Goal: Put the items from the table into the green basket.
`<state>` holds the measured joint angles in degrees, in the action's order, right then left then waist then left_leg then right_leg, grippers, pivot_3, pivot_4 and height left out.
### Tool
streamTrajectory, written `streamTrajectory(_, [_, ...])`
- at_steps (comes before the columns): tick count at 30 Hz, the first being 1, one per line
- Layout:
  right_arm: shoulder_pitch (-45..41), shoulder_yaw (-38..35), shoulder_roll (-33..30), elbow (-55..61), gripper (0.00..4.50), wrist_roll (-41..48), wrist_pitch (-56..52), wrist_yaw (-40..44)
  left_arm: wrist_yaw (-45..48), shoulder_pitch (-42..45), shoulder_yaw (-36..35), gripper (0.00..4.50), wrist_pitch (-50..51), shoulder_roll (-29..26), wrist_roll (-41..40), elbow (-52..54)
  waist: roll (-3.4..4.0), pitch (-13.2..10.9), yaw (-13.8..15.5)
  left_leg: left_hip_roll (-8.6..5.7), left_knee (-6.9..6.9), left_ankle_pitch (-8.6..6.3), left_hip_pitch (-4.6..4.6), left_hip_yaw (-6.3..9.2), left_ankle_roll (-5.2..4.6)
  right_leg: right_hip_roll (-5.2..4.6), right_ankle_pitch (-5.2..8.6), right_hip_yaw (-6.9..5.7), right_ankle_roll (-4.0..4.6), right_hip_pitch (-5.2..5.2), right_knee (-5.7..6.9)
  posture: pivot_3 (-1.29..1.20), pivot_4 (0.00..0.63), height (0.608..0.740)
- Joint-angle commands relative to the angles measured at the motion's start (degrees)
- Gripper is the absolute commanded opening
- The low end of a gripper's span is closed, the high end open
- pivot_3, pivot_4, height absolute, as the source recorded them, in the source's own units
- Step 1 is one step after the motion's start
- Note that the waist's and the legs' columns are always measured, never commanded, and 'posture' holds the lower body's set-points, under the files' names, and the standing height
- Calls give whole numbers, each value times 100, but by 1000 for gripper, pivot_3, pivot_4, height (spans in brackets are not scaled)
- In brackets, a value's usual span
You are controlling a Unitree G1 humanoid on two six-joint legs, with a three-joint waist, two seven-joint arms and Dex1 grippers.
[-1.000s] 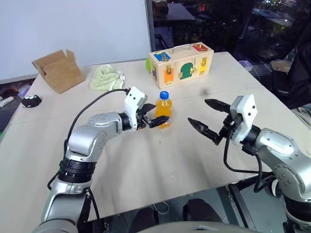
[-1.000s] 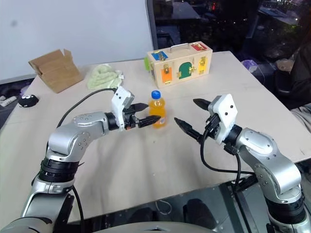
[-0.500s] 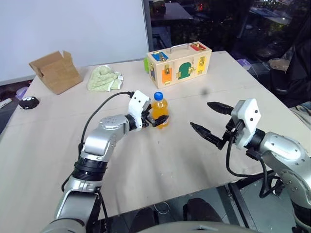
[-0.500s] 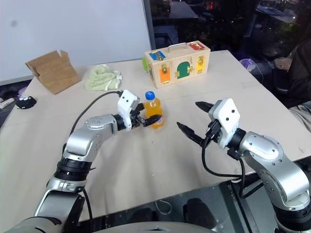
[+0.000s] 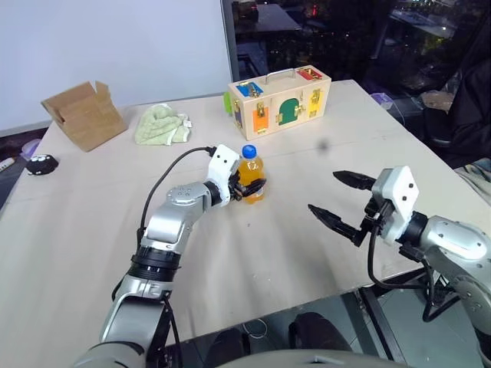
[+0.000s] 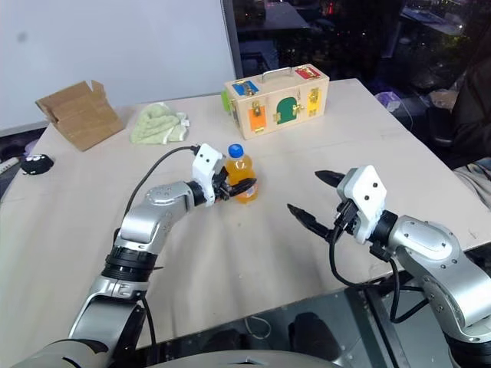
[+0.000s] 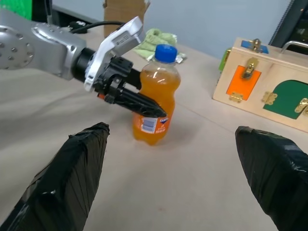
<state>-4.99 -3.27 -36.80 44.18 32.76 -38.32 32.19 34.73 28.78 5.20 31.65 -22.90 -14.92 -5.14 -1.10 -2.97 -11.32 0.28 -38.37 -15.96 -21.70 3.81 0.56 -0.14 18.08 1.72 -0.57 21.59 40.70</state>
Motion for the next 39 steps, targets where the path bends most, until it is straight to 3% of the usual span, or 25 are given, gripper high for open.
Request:
streamTrajectory(1, [-318, 102, 73, 24, 4500, 22, 152, 47, -113, -13, -413, 2936, -48, 22, -180, 317, 2, -1, -38, 0, 0, 0, 0, 0, 0, 0, 0, 1, 0, 0, 0, -245, 36, 740])
streamTrajectory(8, [-1466, 1135, 702, -835, 4500, -129, 328, 438, -803, -436, -1830, 2936, 641, -361, -686, 1445, -13, -45, -33, 7, 3, 0, 8, 35, 0, 6, -1, 25, 2, 4, 2, -75, 43, 740])
streamTrajectory(14, [-2621, 1892, 1533, -2126, 4500, -112, 829, 1478, -1406, -839, -3437, 2936, 1687, -1119, -1067, 2686, -23, -64, 450, -9, 15, -1, 10, 92, 1, 13, -3, 28, 5, 16, 1, 178, 48, 740])
streamTrajectory(16, [-2858, 1954, 1724, -2475, 4500, -75, 943, 1762, -1530, -934, -3772, 2936, 1988, -1279, -1183, 2986, -29, -72, 788, -13, 21, -1, 7, 103, 3, 10, -3, 24, 5, 19, -8, 283, 49, 740])
streamTrajectory(19, [-3292, 2196, 2135, -3111, 4500, 7, 1186, 2461, -1664, -1639, -5006, 2936, 2813, -1471, -1469, 4198, -43, -67, 1255, -22, 24, 1, 0, 113, 14, 1, -3, 13, 6, 19, -28, 430, 26, 740])
streamTrajectory(30, [-3719, 2307, 2595, -4016, 4500, -141, 1795, 3602, -1899, -2674, -7311, 2936, 4573, -1125, -2190, 6235, -117, -16, 3170, -21, 28, -1, -5, 145, 47, 6, -13, -28, 23, 9, -73, 668, 0, 740])
streamTrajectory(35, [-3795, 2246, 2843, -4105, 4500, -260, 1763, 3379, -1737, -3159, -7577, 2936, 4753, -1045, -2289, 6395, -97, -23, 4045, -13, 31, -18, -3, 143, 46, 14, -14, -46, 28, 13, -76, 716, 0, 740])
streamTrajectory(39, [-3806, 2183, 3051, -4001, 4500, -484, 1621, 2723, -1741, -3260, -7523, 2936, 4550, -1123, -2213, 6155, -95, -24, 4700, -7, 31, -26, -7, 138, 59, 10, -10, -56, 28, 15, -90, 687, 0, 740])
